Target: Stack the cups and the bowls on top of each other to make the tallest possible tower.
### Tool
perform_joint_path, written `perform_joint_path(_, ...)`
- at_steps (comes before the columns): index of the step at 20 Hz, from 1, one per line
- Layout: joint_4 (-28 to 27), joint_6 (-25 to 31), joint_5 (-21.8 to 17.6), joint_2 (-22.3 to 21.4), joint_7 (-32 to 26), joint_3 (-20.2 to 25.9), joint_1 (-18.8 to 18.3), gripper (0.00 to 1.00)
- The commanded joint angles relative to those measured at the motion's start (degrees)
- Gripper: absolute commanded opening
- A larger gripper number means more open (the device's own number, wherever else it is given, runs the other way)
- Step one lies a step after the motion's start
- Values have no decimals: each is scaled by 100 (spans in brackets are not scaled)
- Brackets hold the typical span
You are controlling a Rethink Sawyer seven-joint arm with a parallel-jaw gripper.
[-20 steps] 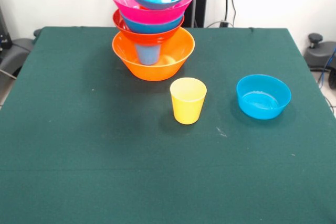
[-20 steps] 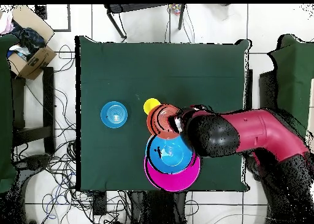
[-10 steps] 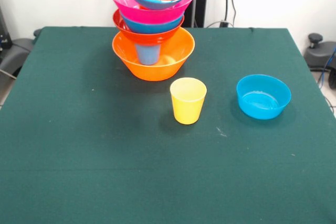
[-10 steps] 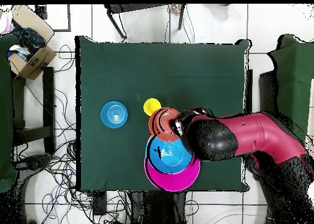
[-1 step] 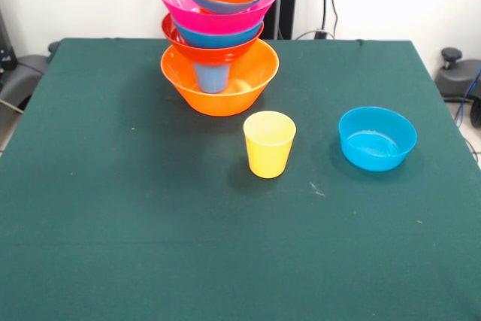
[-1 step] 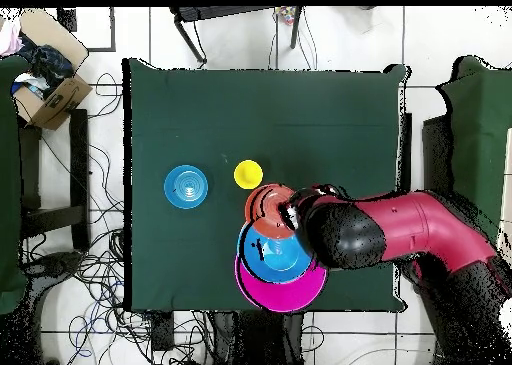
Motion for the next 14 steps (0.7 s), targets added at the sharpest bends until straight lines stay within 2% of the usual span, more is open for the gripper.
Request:
perform_joint_path(1,453,-160,-343,352,-710,117,13,0)
perform_joint_path(14,489,-97,-279,368,-754,199,-43,0)
